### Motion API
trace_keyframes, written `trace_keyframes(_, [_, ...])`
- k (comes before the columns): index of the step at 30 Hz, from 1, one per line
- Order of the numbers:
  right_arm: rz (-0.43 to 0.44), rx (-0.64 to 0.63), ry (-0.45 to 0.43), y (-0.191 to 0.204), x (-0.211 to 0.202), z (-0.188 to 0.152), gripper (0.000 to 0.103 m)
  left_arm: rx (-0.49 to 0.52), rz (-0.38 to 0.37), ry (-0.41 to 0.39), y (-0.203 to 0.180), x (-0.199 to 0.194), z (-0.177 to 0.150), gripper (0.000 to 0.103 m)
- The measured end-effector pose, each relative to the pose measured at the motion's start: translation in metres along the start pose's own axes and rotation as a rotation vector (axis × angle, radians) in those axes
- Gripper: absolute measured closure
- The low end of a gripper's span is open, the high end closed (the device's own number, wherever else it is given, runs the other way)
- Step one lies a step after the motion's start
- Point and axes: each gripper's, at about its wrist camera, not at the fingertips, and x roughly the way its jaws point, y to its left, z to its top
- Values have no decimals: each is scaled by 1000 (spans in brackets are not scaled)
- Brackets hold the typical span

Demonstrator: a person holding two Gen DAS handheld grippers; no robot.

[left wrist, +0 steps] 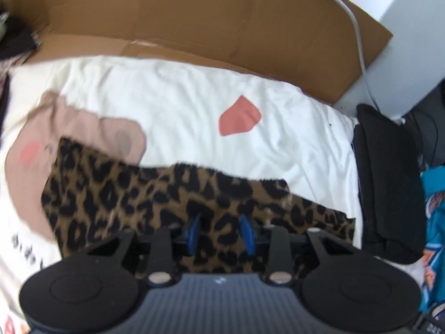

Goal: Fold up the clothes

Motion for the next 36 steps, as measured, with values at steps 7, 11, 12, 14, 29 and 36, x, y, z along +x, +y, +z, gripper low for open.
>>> trace_keyframes(7, [-21,-18,13,2,4,-3,41,55,28,-1,-1,18,11,72])
trace_keyframes(11, [-23,-22,13,2,3,-4,41,195,11,8,-10,6,23,74])
trace_keyframes(12, [-23,-23,14,2,3,-4,41,268,2,13,-14,3,24,74])
trace_keyframes(14, [-25,-22,16,2,3,-4,41,401,7,21,-19,0,24,73])
trace_keyframes(29, [-11,-8,33,0,3,-7,41,723,-9,123,-35,15,15,53])
trace_keyframes(36, [-13,15,42,-5,2,-9,41,751,-29,137,-32,19,13,64])
